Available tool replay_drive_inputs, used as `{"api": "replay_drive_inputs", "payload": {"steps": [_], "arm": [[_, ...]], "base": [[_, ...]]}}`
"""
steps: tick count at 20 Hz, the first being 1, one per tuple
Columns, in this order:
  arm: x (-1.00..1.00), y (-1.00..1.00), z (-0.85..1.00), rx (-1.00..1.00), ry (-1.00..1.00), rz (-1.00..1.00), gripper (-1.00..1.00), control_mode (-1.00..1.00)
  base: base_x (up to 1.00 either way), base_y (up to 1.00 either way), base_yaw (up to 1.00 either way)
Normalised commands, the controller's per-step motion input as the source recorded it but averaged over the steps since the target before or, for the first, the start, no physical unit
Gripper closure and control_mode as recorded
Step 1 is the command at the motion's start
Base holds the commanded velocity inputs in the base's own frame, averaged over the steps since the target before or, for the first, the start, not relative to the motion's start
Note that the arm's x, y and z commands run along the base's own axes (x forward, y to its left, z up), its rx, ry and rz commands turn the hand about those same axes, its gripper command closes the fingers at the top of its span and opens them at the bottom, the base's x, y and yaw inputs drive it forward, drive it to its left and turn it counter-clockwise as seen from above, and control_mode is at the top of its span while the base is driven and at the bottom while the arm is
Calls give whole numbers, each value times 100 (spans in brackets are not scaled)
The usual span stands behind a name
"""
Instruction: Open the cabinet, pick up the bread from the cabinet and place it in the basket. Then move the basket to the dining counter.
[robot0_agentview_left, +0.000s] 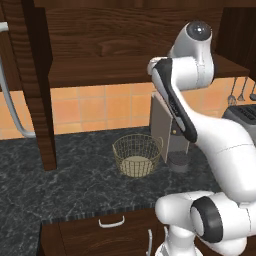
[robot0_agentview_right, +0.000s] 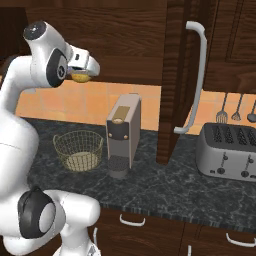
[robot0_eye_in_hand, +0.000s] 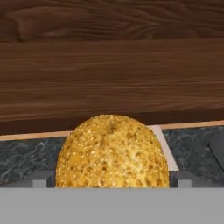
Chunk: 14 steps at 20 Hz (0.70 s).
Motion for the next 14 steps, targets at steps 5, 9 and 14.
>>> {"api": "replay_drive_inputs", "payload": {"steps": [5, 9, 14], "arm": [[-81, 75, -60, 0, 25, 4, 100, -100], [-49, 91, -66, 0, 28, 3, 100, -100], [-10, 69, -70, 0, 29, 5, 100, -100]], "base": [[0, 0, 0], [0, 0, 0], [0, 0, 0]]}}
